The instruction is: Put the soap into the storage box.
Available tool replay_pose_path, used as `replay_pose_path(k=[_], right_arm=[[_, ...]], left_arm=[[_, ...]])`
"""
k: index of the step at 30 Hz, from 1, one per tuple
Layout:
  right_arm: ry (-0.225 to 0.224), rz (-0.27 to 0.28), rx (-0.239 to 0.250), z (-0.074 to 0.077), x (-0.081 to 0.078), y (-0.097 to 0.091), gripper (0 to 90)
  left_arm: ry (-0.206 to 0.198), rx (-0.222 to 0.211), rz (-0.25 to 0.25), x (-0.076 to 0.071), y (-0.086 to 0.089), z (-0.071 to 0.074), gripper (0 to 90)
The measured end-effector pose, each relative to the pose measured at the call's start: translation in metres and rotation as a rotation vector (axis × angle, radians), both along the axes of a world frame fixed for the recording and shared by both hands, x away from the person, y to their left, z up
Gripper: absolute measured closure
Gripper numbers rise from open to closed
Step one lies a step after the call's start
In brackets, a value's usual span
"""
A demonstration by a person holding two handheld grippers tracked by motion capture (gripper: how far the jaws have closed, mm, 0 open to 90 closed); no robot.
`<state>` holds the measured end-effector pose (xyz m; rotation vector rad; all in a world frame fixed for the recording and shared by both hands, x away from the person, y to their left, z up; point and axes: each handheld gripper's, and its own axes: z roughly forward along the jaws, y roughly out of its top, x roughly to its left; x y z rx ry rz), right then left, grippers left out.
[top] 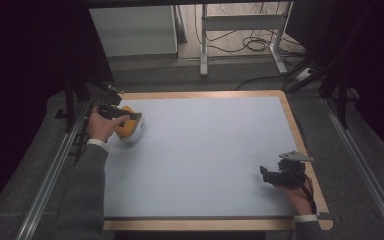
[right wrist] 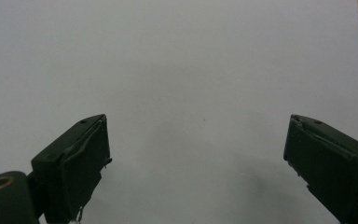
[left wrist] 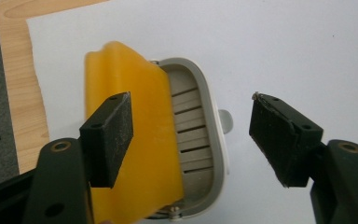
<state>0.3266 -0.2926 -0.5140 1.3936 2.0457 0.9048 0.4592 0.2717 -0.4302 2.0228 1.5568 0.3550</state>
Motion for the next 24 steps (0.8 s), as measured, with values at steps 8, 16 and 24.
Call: replay_pose_path(k=[8,16,24], right_arm=[[0.001,-0.001,0.0,0.0,0.0,0.0,6.7],[0.0,-0.001,0.0,0.0,0.0,0.0,6.7],[0.0,-0.002,0.001,0.0,0.0,0.001,6.7]], left_arm=[[-0.025,-0.002,-0.034,-0.011,-0.002,0.006,27.2],[-0.095,-0.007,-0.073,-0.035,-0.002,0.002,25.9],[-0.164,-0.051,-0.15,-0.074,-0.009,-0.011,25.5]])
